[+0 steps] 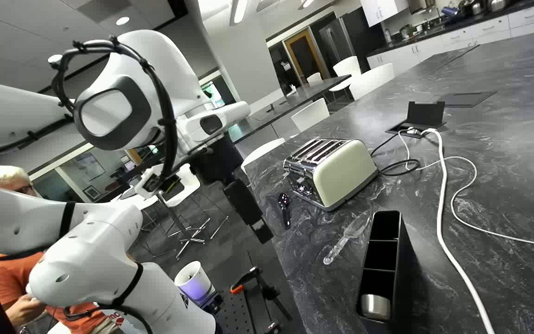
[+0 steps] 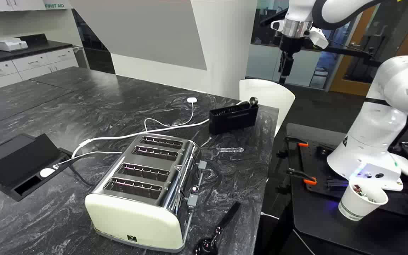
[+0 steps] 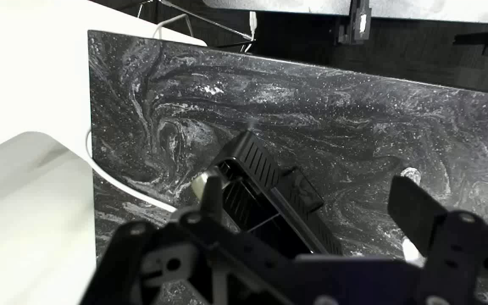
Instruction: Put the cake slicer and the spoon in the black basket respectively then move the basket slightly away from you
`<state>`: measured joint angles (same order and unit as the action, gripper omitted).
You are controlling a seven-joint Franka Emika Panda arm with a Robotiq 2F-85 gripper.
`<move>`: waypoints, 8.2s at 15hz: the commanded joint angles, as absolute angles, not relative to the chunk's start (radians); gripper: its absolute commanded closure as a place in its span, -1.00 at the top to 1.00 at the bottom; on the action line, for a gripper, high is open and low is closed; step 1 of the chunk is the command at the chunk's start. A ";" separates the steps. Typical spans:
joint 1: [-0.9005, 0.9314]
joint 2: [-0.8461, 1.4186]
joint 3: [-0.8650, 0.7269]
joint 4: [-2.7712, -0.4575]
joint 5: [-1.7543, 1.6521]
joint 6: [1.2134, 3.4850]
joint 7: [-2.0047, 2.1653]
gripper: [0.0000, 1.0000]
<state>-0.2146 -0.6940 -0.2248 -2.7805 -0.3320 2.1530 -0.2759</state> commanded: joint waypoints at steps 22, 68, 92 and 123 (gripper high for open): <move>0.180 -0.306 -0.155 -2.789 -0.105 2.740 -0.472 1.00; -0.141 0.452 0.126 -2.448 -0.106 2.958 -0.534 1.00; -0.056 -0.003 0.048 -2.761 -0.085 3.161 -0.185 -0.88; 0.048 -0.569 -0.014 -2.623 0.040 2.201 -0.082 -0.53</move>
